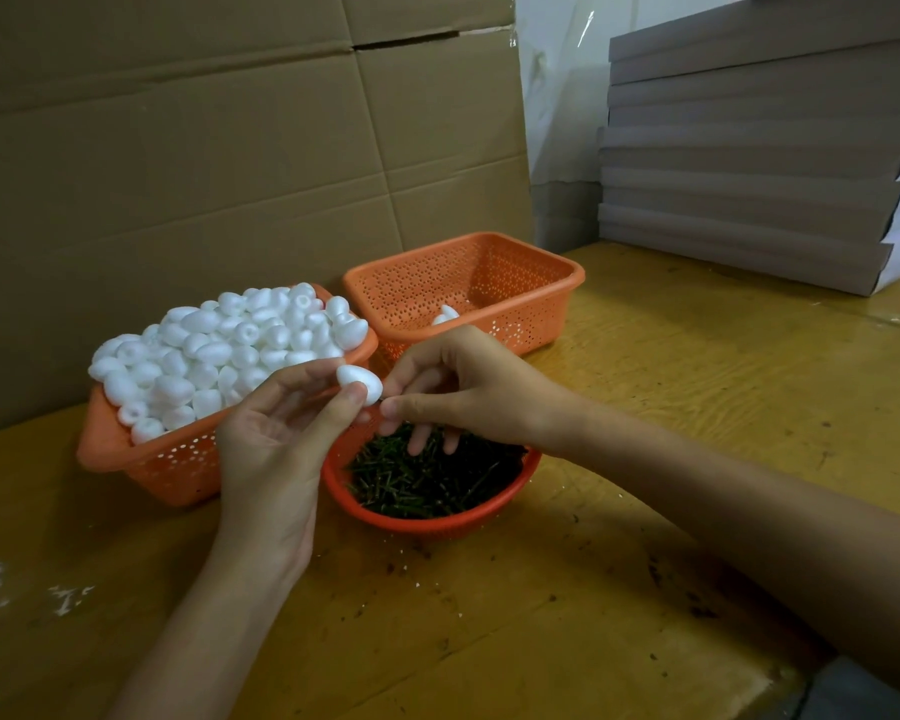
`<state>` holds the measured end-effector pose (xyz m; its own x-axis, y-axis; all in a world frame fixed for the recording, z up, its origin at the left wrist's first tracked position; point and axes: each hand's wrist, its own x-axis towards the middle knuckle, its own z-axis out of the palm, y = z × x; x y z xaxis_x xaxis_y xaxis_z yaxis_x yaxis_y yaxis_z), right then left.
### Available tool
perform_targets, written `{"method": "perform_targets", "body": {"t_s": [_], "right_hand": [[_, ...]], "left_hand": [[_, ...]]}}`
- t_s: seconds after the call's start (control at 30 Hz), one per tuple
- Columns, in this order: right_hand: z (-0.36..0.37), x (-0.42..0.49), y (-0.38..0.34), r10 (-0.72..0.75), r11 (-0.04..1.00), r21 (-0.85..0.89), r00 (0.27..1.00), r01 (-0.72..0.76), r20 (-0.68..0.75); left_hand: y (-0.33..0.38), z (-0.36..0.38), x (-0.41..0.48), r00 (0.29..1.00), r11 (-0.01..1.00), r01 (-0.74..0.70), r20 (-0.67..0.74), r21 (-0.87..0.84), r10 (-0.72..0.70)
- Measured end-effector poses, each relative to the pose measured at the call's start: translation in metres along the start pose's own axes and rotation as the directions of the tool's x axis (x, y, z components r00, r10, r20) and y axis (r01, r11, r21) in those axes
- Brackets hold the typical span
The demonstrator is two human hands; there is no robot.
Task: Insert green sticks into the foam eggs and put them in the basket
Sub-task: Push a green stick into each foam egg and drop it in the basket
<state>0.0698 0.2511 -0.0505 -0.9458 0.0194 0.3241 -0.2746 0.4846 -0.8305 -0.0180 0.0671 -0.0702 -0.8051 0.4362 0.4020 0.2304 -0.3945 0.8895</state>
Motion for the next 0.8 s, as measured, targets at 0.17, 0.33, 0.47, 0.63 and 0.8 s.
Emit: {"method": "perform_targets", "body": {"t_s": [0.17,0.33,0.47,0.63,0.8], "right_hand": [[-0.0003,0.0006,-0.0003,0.014,1.000,-0.002,1.000,-0.014,0.005],[-0.0003,-0.0002,-0.0023,0.018,1.000,0.012,1.000,-0.018,0.005],[-0.0006,-0.0007,-0.0035,0.025,1.000,0.006,1.000,-0.025,0.000],[0.0002,-0.0005,-0.0032,0.026,1.000,-0.001,1.000,-0.026,0.008],[-0.0004,-0.0002,-0.0028,0.019,1.000,0.016,1.000,-0.020,0.016]], "left_hand": [[0.0016,0.0001,0.0004,1.000,1.000,-0.008,-0.008,-0.023,0.008],[0.0003,0.0018,0.0001,0.999,0.999,-0.041,-0.001,-0.005,0.041],[0.0008,0.0019,0.0003,1.000,1.000,-0.023,-0.018,-0.013,0.023],[0.0019,0.0022,-0.0012,1.000,1.000,-0.024,-0.020,0.004,0.024],[0.0029,0.0012,-0.0023,1.000,1.000,-0.016,-0.018,0.002,0.016]]}}
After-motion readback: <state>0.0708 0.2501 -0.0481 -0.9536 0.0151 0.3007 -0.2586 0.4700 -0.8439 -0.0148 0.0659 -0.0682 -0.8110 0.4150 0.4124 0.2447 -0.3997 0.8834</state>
